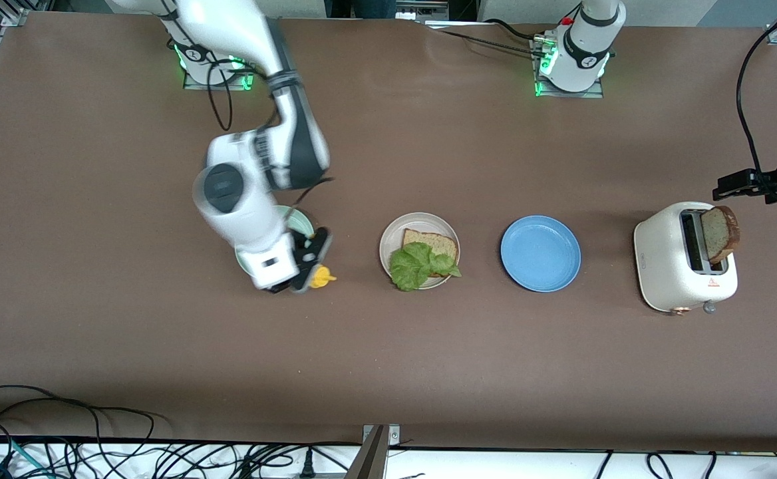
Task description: Make sandwich on beige plate with both arms
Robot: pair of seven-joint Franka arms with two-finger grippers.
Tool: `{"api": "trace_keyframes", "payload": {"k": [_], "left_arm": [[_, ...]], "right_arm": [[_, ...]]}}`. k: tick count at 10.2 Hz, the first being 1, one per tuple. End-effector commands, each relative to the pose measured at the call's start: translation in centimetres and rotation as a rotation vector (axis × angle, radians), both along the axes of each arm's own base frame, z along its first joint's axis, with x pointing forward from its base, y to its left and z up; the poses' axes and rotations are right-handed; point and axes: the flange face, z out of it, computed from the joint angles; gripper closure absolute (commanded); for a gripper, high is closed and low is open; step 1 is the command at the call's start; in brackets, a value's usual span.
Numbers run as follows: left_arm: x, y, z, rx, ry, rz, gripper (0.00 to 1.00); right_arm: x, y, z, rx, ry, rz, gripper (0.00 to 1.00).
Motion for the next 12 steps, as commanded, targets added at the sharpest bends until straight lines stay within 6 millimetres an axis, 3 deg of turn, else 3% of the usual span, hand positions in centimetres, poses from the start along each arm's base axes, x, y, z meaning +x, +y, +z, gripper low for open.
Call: {"api": "trace_keyframes", "payload": {"k": [1,4,6,9,12], "left_arm": [[-0.2,0.1,0.8,0.031,0.007,-0.019,0.00],[-0.3,0.1,1.0,0.034,0.006,-0.018,0.00],[-0.3,0.1,1.0,0.034,0.004,-0.020,0.00],[-0.3,0.2,1.0,0.034,0.004,-0.018,0.00],[-0.4,0.3,1.0,0.034,0.006,-0.015,0.00]], "right_arm": [[-2.6,4.7,-2.2,-0.171,-0.090,-0.018,1.00],[-6.7,11.1,-5.8,-0.396,-0.247,0.000,1.00],[-8.7,13.2,-8.4,-0.483,-0.314,0.021,1.00],[-9.7,14.7,-10.5,-0.584,-0.385,0.097,1.00],[-9.9,14.9,-11.4,-0.598,-0.390,0.105,1.00]]}}
